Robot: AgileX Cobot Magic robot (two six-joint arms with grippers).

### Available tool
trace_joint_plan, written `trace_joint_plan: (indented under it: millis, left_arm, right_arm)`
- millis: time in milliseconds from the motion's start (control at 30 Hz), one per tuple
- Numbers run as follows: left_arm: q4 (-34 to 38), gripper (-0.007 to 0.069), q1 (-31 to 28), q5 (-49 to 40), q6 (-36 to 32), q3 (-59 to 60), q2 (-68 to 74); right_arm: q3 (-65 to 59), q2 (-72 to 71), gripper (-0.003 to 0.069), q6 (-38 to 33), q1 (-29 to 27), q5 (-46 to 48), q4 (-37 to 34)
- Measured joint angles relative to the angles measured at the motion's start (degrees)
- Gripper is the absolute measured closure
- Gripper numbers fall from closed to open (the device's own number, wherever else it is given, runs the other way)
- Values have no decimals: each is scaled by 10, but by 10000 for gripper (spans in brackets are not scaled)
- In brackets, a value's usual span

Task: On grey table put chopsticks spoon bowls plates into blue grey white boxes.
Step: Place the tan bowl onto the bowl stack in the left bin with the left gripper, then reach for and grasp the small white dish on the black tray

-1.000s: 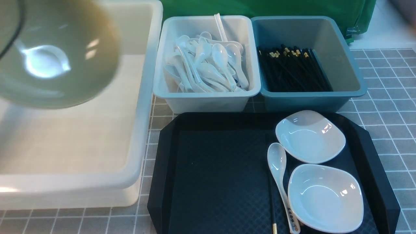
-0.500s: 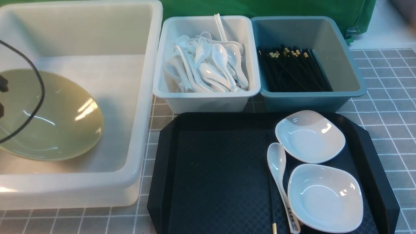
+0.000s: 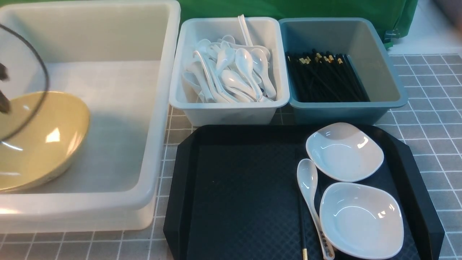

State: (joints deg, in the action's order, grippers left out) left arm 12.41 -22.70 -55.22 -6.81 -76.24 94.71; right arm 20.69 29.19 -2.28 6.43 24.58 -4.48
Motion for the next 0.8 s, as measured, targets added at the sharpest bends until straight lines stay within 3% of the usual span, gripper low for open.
trace_joint_plan:
  millis: [100,200,267,333,400,533,567,700,800]
  left_arm:
    - [8,531,9,-20,-3,18,26]
    - [30,617,44,-11,-21,22,-14]
    - [50,625,72,3,-34,22,-53]
    - [84,634,146,42,-70,26,-153]
    - [92,634,175,58,-82,33,-193]
    - [99,634,270,121,-111,101,-358]
    - [97,634,283,134,-111,127,-401]
    - [62,634,295,160,-86,249,-563]
    - [12,634,296,161,-50,344,-668]
  right_arm:
    - [2,13,615,-27,17,28,-31]
    - [32,73,601,-85,49,100,-88]
    - [52,110,580,-96,64,122,-106]
    - [98,189,504,-111,85,137,-120]
    - [116,218,466,-117,91,137,-123]
    - [185,337,296,-125,97,137,-103]
    - [199,372,237,-111,95,133,-82]
    - [214,471,123,-64,72,101,-45]
    - [215,530,97,-56,60,85,-43]
